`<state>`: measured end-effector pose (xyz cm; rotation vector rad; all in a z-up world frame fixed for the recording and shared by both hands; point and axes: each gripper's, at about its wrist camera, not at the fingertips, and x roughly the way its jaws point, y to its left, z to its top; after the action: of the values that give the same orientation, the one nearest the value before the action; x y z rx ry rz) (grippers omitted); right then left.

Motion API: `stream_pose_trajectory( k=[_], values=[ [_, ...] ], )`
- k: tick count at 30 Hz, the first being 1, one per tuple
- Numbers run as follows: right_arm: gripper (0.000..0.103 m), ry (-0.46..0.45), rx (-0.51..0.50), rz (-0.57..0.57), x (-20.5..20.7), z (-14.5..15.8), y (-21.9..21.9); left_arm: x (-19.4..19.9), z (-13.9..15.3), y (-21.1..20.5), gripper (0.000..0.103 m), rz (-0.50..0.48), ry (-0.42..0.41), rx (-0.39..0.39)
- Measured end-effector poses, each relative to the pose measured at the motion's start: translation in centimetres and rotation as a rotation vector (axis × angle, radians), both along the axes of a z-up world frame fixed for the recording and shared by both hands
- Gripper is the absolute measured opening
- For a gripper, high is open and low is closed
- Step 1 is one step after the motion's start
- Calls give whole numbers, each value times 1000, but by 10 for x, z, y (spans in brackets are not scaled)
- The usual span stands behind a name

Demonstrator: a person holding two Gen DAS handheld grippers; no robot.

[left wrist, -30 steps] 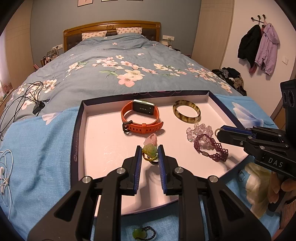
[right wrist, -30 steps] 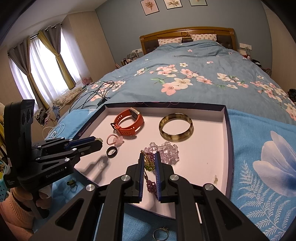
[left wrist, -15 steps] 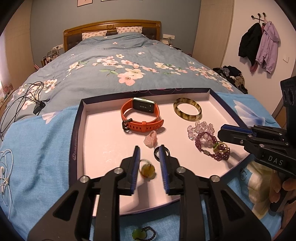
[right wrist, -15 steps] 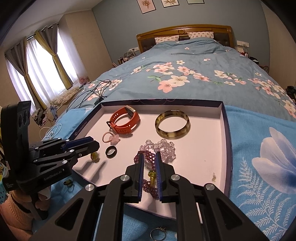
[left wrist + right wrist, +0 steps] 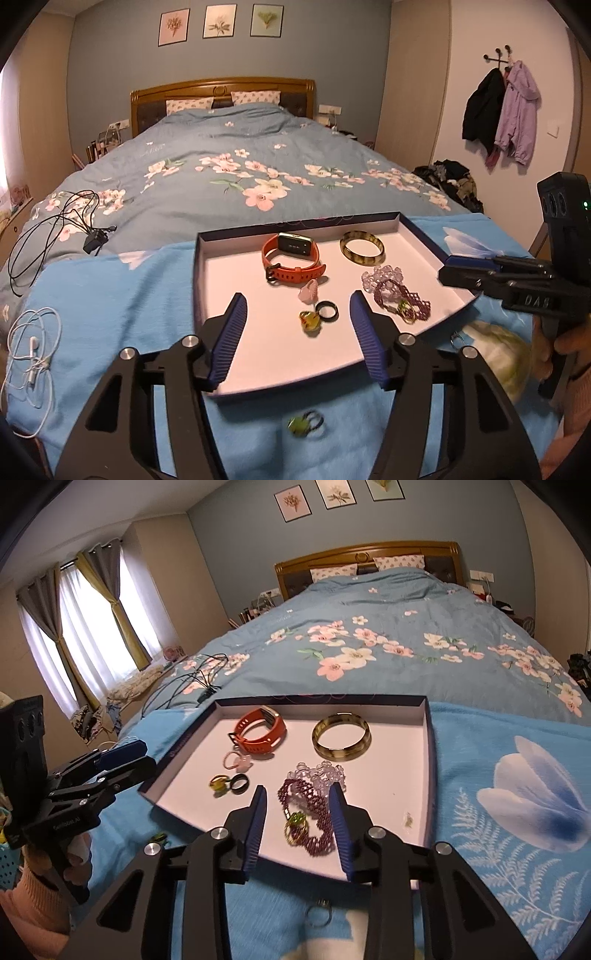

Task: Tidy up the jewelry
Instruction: 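Grasp the green black-cord ring with the left tool while the right tool grasps the silver ring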

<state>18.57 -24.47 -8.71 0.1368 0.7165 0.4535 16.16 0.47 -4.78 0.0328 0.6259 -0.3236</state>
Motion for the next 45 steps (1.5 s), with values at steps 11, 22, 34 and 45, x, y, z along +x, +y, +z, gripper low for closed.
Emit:
stream_pose_trajectory(
  k=[11,22,34,45],
  values=[
    [49,-35,-94,47,-51,4,-8,-61,-16,20,63,-37,16,66],
    [50,65,-149,33,-52,-30,-6,-57,-34,6,63,-66,101,84],
    [49,120,-215,36,-36,-47,15,-26,-54,-6,53,-87,235,75],
    [29,108,-272,24,-34,-48,19,-22,-60,-7,23,-97,267,58]
  ],
)
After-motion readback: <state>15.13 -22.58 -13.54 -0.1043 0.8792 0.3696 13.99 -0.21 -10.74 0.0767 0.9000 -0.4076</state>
